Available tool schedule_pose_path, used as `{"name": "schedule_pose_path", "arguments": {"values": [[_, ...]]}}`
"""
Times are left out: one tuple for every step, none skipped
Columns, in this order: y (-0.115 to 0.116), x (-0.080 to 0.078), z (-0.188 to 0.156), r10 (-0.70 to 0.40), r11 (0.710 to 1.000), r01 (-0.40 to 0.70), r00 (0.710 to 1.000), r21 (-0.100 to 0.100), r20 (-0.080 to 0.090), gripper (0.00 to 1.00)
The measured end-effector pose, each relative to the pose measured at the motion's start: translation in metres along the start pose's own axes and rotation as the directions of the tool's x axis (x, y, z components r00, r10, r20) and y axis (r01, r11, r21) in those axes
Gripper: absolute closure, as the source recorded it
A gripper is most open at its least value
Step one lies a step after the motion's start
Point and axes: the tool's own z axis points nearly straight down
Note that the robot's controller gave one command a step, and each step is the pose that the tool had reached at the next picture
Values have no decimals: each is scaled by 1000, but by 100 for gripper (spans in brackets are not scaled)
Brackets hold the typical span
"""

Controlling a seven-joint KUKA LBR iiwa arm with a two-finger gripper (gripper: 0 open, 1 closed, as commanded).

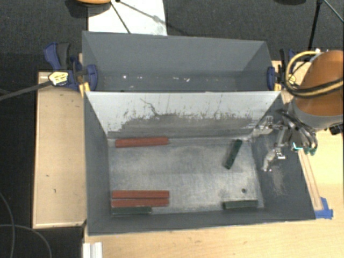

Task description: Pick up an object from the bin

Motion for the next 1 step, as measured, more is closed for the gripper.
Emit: {"name": "schedule_pose_path", "arguments": {"values": [[0,-2,-4,-4,1000,4,1000,2,8,0]]}}
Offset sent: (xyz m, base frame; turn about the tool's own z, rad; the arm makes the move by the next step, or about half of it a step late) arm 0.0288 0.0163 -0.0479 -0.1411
